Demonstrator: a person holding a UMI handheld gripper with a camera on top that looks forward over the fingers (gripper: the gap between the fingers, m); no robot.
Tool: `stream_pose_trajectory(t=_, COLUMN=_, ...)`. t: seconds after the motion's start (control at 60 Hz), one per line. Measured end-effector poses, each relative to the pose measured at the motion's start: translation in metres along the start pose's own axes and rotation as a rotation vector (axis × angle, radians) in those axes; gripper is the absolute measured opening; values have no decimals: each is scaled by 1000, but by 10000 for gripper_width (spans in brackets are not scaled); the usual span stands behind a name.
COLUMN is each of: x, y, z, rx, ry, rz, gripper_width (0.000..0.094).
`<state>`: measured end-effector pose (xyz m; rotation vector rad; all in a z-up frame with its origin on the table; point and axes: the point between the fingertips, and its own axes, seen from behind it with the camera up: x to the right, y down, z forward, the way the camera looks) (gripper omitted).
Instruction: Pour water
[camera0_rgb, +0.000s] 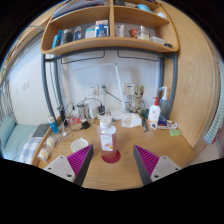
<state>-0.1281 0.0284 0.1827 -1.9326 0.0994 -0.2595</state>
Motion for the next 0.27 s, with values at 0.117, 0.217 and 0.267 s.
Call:
stream_pose_trajectory(t=0.117, x=3, y=-3, z=-18, rx=2, ry=5, rz=15, gripper_width=820)
stream_pose_trajectory(t=0.217, x=5, y=5, z=-23, rx=-14, ry=9, rz=-10, gripper_width=812)
stream_pose_trajectory(t=0.267, x=4, y=8, z=-24, rx=-20, ry=12, rz=-18, gripper_width=815)
